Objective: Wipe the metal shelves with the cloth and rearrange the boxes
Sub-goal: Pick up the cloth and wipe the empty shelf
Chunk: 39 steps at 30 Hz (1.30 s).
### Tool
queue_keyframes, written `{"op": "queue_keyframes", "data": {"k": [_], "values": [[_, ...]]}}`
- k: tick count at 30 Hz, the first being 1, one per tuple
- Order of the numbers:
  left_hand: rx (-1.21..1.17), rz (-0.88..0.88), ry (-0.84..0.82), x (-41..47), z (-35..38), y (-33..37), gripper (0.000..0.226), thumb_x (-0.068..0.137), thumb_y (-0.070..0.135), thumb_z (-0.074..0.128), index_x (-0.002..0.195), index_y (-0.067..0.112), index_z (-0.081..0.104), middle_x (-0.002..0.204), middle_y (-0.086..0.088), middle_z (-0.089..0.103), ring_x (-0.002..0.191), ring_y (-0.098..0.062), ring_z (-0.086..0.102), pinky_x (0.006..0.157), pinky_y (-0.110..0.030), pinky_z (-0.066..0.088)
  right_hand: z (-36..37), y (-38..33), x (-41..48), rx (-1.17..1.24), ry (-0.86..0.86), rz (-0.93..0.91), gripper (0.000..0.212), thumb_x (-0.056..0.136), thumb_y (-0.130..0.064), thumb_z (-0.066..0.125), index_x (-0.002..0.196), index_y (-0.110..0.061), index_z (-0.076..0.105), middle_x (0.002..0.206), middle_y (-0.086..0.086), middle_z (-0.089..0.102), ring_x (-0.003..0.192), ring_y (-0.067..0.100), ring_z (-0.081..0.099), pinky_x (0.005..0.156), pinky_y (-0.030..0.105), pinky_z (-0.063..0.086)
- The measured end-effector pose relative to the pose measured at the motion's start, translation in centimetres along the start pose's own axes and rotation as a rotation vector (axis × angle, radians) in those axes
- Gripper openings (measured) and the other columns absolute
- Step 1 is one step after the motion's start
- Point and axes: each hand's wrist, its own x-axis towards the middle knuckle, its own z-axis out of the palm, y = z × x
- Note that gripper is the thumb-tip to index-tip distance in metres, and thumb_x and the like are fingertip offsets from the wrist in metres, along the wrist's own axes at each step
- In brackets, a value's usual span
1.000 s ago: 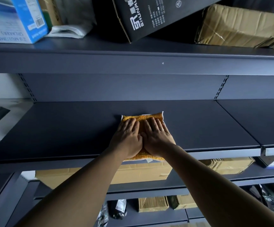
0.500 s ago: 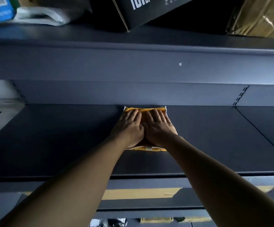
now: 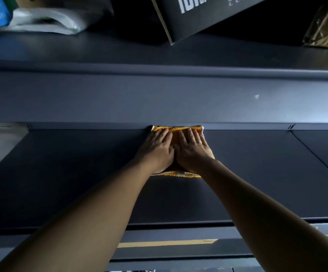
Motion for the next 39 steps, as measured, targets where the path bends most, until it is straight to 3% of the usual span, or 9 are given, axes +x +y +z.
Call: {"op": "queue_keyframes", "data": {"k": [7,13,19,23,30,33,36,39], "values": [[0.012,-0.026,0.019,-1.7,-1.0,-4.9,0.059,0.109,0.04,0.015,0.163,0.019,0.004,0.17,0.002,-0.004,0.155,-0.013,-0.007,0.125,-0.031,-0.006,0.6,-5.6,1.1,0.008,-0.031,0.002,0.067,0.107,-0.048,0.016,0.163,-0.014,0.002,0.168,0.02,-0.006,0.157,0.032,-0.009,0.126,0.046,-0.007],[0.05,-0.053,0.043,-2.6,-0.4,-4.4,0.061,0.107,0.041,0.015,0.162,0.016,0.005,0.17,-0.002,-0.002,0.156,-0.017,-0.004,0.126,-0.035,-0.005,0.8,-5.5,0.2,-0.012,-0.008,-0.019,0.065,0.106,-0.048,0.015,0.163,-0.017,0.005,0.17,0.016,-0.002,0.157,0.03,-0.005,0.126,0.046,-0.005],[0.071,-0.043,0.027,-6.5,-0.2,-3.4,0.063,0.107,0.041,0.014,0.162,0.012,0.003,0.17,-0.006,-0.001,0.156,-0.02,-0.003,0.126,-0.036,-0.006,1.0,-6.3,-3.7,-0.002,0.014,-0.051,0.097,0.079,-0.06,-0.014,0.163,-0.018,0.007,0.17,0.013,0.001,0.157,0.027,-0.002,0.127,0.044,-0.001],[0.073,-0.02,0.019,-9.7,-0.1,-2.6,0.064,0.106,0.042,0.013,0.162,0.012,0.001,0.17,-0.007,-0.003,0.156,-0.021,-0.005,0.126,-0.036,-0.007,1.1,-6.8,-7.2,-0.021,-0.007,-0.051,0.083,0.091,-0.058,-0.007,0.164,-0.019,0.003,0.17,0.011,-0.003,0.157,0.026,-0.007,0.127,0.044,-0.002],[0.061,0.017,-0.005,-14.3,0.0,-1.9,0.065,0.106,0.043,0.011,0.161,0.013,-0.003,0.169,-0.007,-0.008,0.156,-0.021,-0.008,0.126,-0.038,-0.007,2.1,-7.6,-11.4,-0.056,-0.031,-0.043,0.092,0.084,-0.062,-0.017,0.163,-0.019,-0.003,0.17,0.009,-0.008,0.156,0.026,-0.013,0.127,0.046,-0.003],[0.076,0.033,-0.014,-15.5,-0.2,-2.2,0.064,0.107,0.043,0.01,0.161,0.013,-0.004,0.169,-0.006,-0.009,0.156,-0.021,-0.009,0.126,-0.037,-0.008,1.7,-8.7,-12.9,-0.051,-0.034,-0.025,0.084,0.091,-0.061,-0.012,0.163,-0.019,-0.006,0.17,0.009,-0.011,0.156,0.026,-0.015,0.127,0.046,-0.005],[0.071,0.046,-0.016,-16.5,-0.5,-3.0,0.063,0.107,0.042,0.01,0.161,0.014,-0.004,0.169,-0.006,-0.009,0.156,-0.02,-0.009,0.126,-0.036,-0.008,1.4,-10.5,-13.6,-0.031,-0.062,0.032,0.068,0.105,-0.053,0.006,0.163,-0.019,-0.007,0.169,0.01,-0.015,0.156,0.026,-0.016,0.126,0.044,-0.008],[0.07,0.018,-0.014,-17.7,-1.0,-5.1,0.061,0.107,0.042,0.009,0.161,0.015,-0.005,0.169,-0.004,-0.01,0.155,-0.018,-0.01,0.124,-0.034,-0.01,1.4,-13.1,-13.6,-0.027,-0.063,0.013,0.067,0.107,-0.051,0.01,0.163,-0.018,-0.006,0.169,0.011,-0.014,0.156,0.026,-0.015,0.126,0.044,-0.009]]}}
